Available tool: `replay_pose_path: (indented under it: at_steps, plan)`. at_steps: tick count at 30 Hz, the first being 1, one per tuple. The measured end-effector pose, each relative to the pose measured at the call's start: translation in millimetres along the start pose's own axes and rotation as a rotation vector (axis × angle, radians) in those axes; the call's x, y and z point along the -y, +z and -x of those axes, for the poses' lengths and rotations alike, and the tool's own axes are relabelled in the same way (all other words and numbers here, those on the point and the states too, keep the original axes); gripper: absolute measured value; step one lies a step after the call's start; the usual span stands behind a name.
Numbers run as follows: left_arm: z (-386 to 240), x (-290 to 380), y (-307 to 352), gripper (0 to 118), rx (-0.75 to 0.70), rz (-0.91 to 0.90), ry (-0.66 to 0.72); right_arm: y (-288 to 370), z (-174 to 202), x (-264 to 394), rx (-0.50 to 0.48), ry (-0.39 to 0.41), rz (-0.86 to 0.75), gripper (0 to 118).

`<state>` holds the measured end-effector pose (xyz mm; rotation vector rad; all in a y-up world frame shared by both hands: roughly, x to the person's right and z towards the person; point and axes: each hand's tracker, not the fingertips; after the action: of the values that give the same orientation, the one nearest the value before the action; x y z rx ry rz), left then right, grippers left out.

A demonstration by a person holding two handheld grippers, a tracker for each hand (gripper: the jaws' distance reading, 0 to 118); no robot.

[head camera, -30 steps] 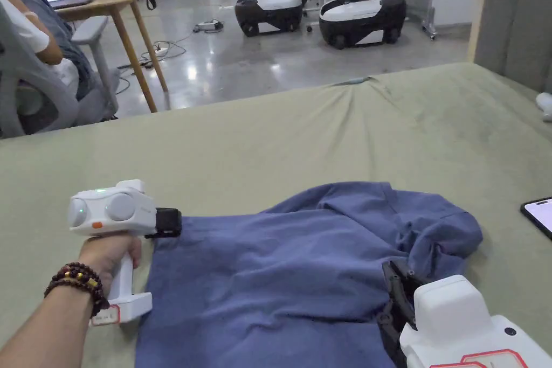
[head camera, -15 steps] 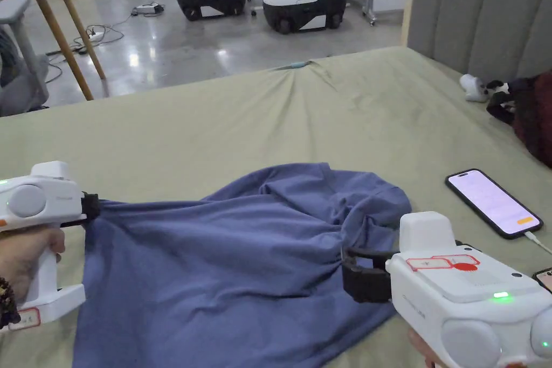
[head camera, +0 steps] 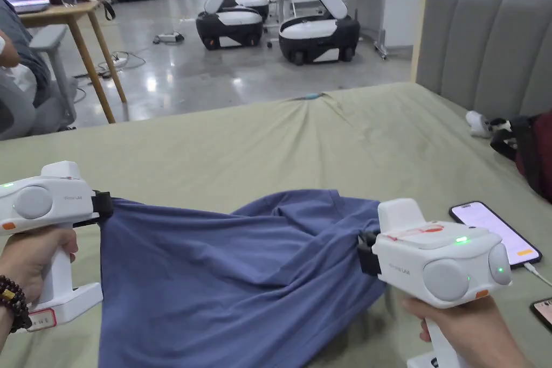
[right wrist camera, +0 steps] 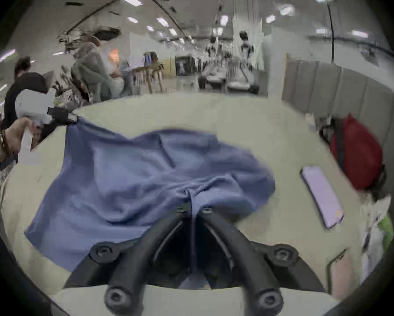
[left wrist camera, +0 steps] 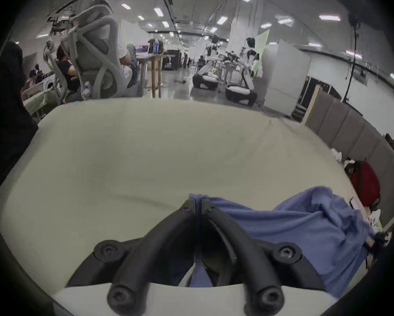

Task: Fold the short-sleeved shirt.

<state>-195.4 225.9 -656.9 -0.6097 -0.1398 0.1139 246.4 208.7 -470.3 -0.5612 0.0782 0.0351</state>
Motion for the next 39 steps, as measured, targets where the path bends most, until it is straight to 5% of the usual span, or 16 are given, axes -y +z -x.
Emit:
replay_pose_path:
  at_steps: [5,11,19,28,34,39]
  plan:
    - [-10.1,-55.3,81.6,1,-0.002,-0.178,-0.052,36.8,13.5,-100.8,0.071,0.092,-0.249,4]
    - [13.3,-129.5,165.4,1,-0.049,-0.363,0.020,49.6,2.3,-229.5,0.189,0.072,-0.400,3]
    - [26.9,-191.0,208.0,1,-0.149,-0.467,0.018,59.4,-1.1,-341.9,0.158,0.065,-0.451,4]
    - [11.3,-217.7,213.5,1,-0.166,-0.528,-0.025,64.6,7.0,-358.6,0.206,0.069,-0.529,4]
    - [29.0,-159.6,164.8,1,-0.143,-0.436,0.007,29.4,1.9,-298.4,0.165,0.047,-0.468,4]
    - [43.9,-100.0,134.0,1,-0.128,-0.338,0.030,-0.4,2.4,-244.6,0.117,0.108,-0.390,4]
